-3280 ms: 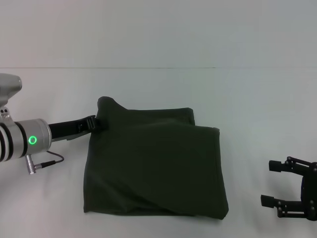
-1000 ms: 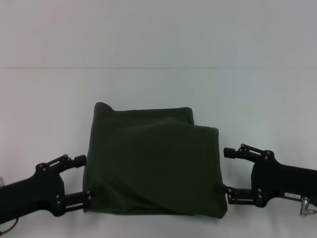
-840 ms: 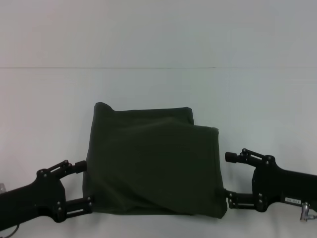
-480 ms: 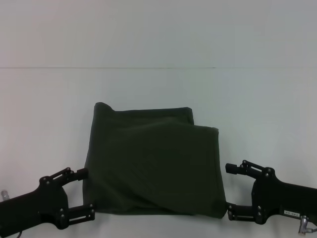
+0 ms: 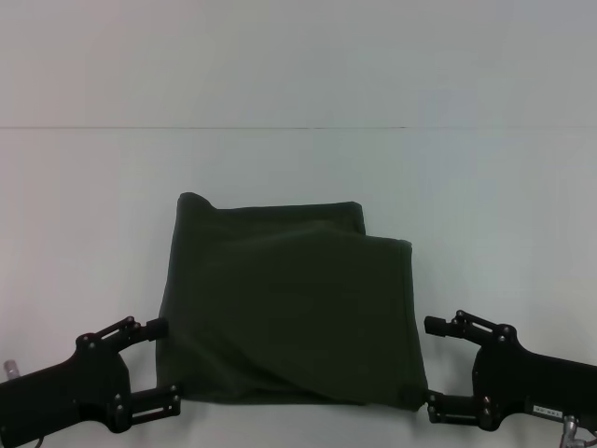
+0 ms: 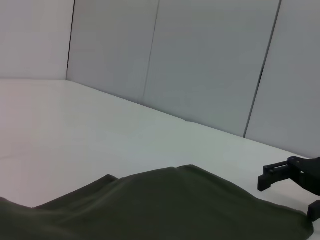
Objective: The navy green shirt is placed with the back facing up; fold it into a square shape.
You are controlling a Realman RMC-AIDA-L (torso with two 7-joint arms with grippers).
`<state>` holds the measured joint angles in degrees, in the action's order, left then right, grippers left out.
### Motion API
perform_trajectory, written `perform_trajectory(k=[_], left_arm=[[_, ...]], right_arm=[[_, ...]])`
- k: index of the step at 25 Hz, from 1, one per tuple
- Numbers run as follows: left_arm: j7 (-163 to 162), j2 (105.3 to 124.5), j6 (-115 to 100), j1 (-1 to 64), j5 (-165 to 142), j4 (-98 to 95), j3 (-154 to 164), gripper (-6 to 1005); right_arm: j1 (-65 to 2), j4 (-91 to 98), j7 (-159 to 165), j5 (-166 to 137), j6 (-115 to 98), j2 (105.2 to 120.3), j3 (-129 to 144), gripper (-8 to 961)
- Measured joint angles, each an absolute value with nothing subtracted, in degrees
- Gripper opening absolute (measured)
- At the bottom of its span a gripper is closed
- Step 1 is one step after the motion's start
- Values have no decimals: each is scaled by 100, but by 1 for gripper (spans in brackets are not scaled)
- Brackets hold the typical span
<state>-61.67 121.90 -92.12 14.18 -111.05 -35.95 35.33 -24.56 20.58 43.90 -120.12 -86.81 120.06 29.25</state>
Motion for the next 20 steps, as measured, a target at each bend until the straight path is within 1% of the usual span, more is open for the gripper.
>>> perform_trajectory(k=[20], left_arm=[[-6197, 12181, -9231, 1459, -11082, -3594, 3530, 887]], right_arm=[[-2532, 2073, 4412, -11986, -8697, 11999, 2863, 925]])
